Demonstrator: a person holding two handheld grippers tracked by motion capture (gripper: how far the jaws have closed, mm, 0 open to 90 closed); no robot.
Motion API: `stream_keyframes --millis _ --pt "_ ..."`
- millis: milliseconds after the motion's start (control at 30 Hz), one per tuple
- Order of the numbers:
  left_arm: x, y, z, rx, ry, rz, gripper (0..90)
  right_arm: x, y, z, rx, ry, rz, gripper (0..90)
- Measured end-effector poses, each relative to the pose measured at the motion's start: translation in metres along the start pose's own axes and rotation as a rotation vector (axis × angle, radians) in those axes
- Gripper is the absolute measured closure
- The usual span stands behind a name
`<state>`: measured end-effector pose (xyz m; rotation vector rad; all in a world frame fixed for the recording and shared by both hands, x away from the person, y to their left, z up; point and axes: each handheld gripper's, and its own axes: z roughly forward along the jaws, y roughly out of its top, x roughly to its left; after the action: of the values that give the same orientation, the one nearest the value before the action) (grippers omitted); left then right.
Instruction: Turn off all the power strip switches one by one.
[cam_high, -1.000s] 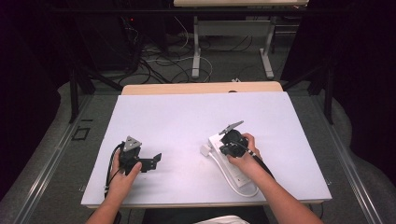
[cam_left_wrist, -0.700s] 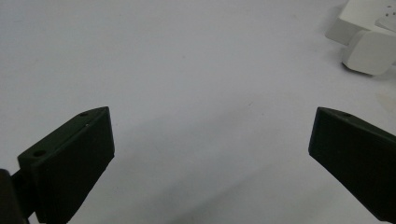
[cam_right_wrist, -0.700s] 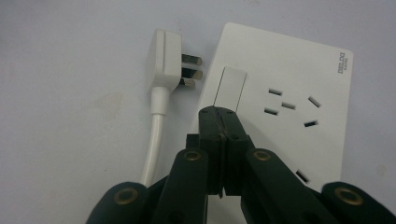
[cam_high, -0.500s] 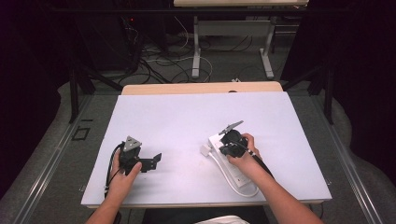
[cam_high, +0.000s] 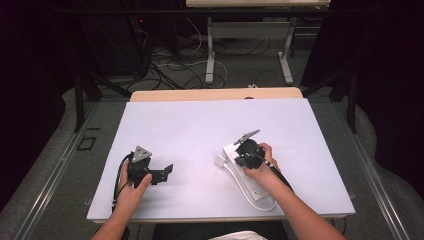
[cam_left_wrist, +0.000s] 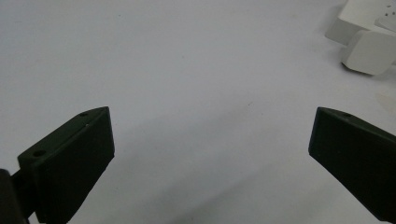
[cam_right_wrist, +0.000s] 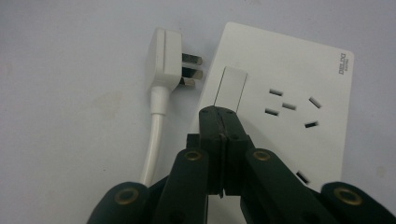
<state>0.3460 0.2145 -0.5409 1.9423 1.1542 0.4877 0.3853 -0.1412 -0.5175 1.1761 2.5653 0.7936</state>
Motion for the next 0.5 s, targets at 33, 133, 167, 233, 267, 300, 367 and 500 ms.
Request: stream_keyframes --millis 33,133,167,233,267,300,367,500 --pt "-0.0004 -0.0003 0.0005 -0.008 0.003 -0.002 0.0 -0.0004 -0.0015 0.0039 -0.049 0.002 -0.003 90.0" --pt "-0.0005 -0.0003 0.0004 -0.008 0.003 -0.001 0.0 -0.0006 0.0002 0.0031 -0.026 -0.009 -0.01 90.0" --pt "-0.0004 -0.0003 0.0004 -0.008 0.002 -0.001 0.0 0.0005 0.0007 0.0009 0.005 -0.009 0.0 90.0" --pt "-0.0002 -0.0003 0.0005 -0.008 0.003 -0.002 0.0 -0.0007 0.0006 0.0017 -0.008 -0.007 -0.015 90.0" --pt "0.0 0.0 -0.0001 0.0 0.001 0.0 0.0 -0.0007 0.0001 0.0031 -0.029 -0.01 -0.009 90.0" --pt "0.0 0.0 0.0 -0.001 0.001 0.0 0.0 -0.0002 0.0 0.0028 -0.024 -0.004 0.006 90.0" --pt "-0.0004 -0.0002 0.0004 -0.009 0.002 -0.001 0.0 -0.0002 0.0 0.0028 -0.024 -0.004 0.006 90.0" --pt "-0.0004 -0.0003 0.0004 -0.009 0.002 -0.001 0.0 -0.0003 -0.0001 0.0028 -0.024 -0.005 0.006 90.0"
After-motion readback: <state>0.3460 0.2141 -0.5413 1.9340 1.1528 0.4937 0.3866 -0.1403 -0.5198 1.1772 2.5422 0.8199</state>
